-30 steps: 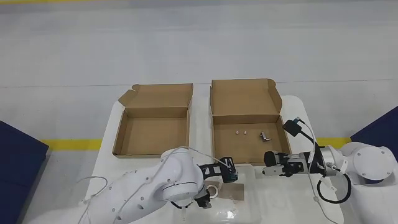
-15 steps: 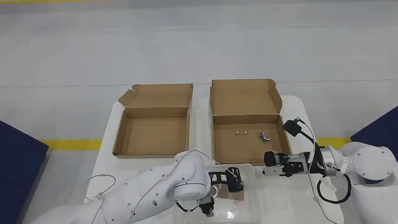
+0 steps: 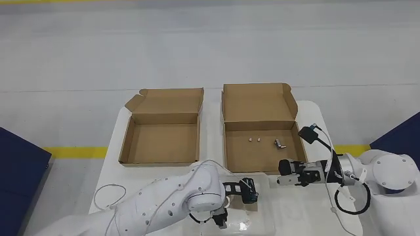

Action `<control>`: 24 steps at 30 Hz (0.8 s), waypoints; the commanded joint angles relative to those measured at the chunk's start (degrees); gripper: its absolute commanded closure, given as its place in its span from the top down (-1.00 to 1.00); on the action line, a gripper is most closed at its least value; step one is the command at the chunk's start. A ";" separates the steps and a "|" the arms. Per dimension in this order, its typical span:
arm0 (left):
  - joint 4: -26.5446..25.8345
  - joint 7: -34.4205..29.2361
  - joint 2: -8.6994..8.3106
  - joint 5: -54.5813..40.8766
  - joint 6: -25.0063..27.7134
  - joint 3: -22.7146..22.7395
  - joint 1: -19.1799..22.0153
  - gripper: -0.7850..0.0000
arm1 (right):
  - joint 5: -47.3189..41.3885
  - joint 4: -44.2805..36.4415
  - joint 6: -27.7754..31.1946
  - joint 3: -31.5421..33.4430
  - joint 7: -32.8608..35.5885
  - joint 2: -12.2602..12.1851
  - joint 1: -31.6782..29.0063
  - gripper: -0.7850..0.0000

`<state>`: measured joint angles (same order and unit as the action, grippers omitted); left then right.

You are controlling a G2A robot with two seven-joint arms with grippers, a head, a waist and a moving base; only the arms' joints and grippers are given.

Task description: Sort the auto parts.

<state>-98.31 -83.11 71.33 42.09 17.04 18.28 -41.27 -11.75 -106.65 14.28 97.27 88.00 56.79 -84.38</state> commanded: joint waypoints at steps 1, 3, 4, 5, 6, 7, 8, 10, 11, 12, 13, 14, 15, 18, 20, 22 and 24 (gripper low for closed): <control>1.69 0.18 0.88 -0.21 -0.03 -0.77 0.58 0.94 | 0.00 0.00 0.00 0.00 0.00 0.00 0.00 1.00; 3.20 -0.09 1.64 -0.17 -0.56 -1.36 1.09 0.70 | 0.00 0.00 0.00 0.00 0.00 0.00 0.00 1.00; 3.86 -0.18 2.01 -0.15 -0.85 -1.64 1.28 0.67 | 0.00 0.00 0.00 0.00 0.00 0.00 0.00 1.00; 4.46 -0.14 2.35 -0.14 -1.05 -1.88 1.45 0.64 | 0.00 0.00 0.00 0.00 0.00 0.00 0.00 1.00; 5.11 -0.03 2.67 -0.22 -1.10 -2.08 1.57 0.58 | 0.00 0.00 0.00 0.00 0.00 0.00 0.00 1.00; 5.72 -0.07 2.97 -0.16 -1.05 -2.34 1.70 0.41 | 0.00 0.00 0.00 0.00 0.00 0.00 0.00 1.00; 6.25 -0.01 3.28 -0.15 -1.01 -2.60 1.79 0.18 | 0.00 0.00 0.00 0.00 0.00 0.00 0.00 1.00; 7.26 0.16 3.85 0.01 -1.05 -2.98 1.99 0.05 | 0.00 0.00 0.00 0.00 0.00 0.00 0.00 1.00; 7.71 0.12 4.13 0.34 -1.17 -3.20 2.12 0.00 | 0.00 0.00 0.00 0.00 0.00 0.00 0.00 1.00; 8.11 0.00 4.40 0.93 -1.40 -3.48 2.27 0.03 | 0.00 0.00 0.00 0.00 0.00 0.00 0.00 1.00; 8.44 0.06 4.68 1.42 -1.52 -3.77 2.32 0.09 | 0.00 0.00 0.00 0.00 0.00 0.00 0.00 1.00; 8.86 0.22 4.95 2.01 -1.63 -4.02 2.37 0.00 | 0.00 0.00 0.00 0.00 0.00 0.00 0.00 1.00; 9.25 0.32 5.21 2.85 -1.80 -4.34 2.43 -0.01 | 0.00 0.00 0.00 0.00 0.00 0.00 0.00 1.00; 10.12 1.56 5.90 5.09 -2.27 -5.02 2.26 -0.10 | 0.00 0.00 0.00 0.00 0.00 0.00 0.00 1.00; 10.61 2.14 6.26 6.27 -2.31 -5.33 2.12 -0.13 | 0.00 0.00 0.00 0.00 0.00 0.00 0.00 1.00; 10.87 2.69 6.57 7.52 -1.70 -5.72 1.99 -0.18 | 0.00 0.00 0.00 0.00 0.00 0.00 0.00 1.00; 11.26 3.10 6.82 8.55 -1.30 -5.94 1.85 -0.22 | 0.00 0.00 0.00 0.00 0.00 0.00 0.00 1.00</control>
<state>-87.28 -80.25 78.00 49.93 15.48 12.49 -39.33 -11.75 -106.65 14.28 97.27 88.00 56.79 -84.38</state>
